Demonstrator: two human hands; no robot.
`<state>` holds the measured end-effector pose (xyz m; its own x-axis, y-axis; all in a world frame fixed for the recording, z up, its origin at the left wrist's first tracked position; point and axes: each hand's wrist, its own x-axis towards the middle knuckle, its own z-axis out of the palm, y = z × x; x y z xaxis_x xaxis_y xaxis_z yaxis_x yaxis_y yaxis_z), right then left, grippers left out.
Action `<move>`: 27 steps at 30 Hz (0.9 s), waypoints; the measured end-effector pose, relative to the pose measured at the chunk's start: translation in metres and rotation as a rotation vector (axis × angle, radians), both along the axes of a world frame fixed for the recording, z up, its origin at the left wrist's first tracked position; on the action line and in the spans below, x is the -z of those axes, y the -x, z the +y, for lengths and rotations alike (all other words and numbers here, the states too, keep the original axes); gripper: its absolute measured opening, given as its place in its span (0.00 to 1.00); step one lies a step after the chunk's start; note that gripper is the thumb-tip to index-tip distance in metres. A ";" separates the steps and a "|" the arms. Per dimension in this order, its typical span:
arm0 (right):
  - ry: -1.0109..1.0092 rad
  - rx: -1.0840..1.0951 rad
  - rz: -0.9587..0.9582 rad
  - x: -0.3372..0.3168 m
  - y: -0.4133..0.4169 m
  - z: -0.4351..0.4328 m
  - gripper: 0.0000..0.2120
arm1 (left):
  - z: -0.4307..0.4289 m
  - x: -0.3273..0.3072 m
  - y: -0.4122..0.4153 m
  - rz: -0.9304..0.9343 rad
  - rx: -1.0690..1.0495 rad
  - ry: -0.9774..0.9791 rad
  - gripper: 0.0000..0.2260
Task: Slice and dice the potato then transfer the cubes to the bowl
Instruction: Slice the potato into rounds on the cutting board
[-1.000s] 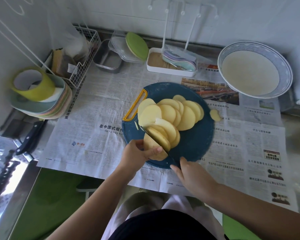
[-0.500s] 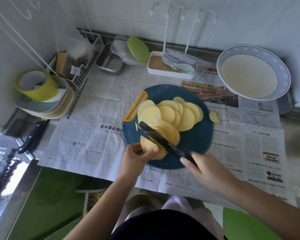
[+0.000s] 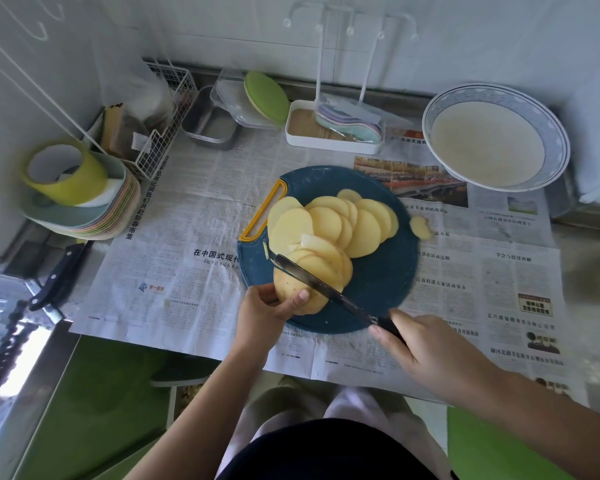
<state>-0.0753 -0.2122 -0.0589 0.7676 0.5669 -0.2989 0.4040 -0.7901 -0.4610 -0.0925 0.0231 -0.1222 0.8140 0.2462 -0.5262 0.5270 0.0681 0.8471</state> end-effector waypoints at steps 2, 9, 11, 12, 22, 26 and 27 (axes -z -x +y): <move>-0.011 0.002 -0.004 0.001 0.001 -0.001 0.26 | 0.000 0.000 0.000 -0.001 -0.006 0.000 0.30; -0.009 -0.013 -0.043 0.007 0.005 -0.001 0.31 | 0.001 0.002 0.000 0.019 -0.024 0.001 0.42; 0.013 -0.021 -0.077 0.007 0.008 -0.001 0.31 | 0.001 0.001 0.000 0.021 -0.014 -0.005 0.33; 0.034 -0.029 -0.101 0.007 0.009 -0.001 0.29 | 0.001 0.001 0.000 0.023 -0.011 -0.010 0.29; 0.113 0.004 -0.132 0.011 0.012 0.003 0.25 | 0.001 0.004 0.000 0.024 -0.037 -0.008 0.31; 0.138 -0.044 -0.069 0.018 0.009 0.011 0.22 | 0.005 0.009 -0.001 0.044 -0.035 -0.002 0.36; 0.148 -0.035 -0.039 0.016 0.007 0.013 0.22 | 0.006 0.010 -0.002 0.050 -0.029 0.001 0.39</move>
<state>-0.0823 -0.1994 -0.0753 0.7605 0.5459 -0.3516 0.4481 -0.8331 -0.3242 -0.0910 0.0289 -0.1319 0.7793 0.2690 -0.5660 0.5663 0.0844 0.8199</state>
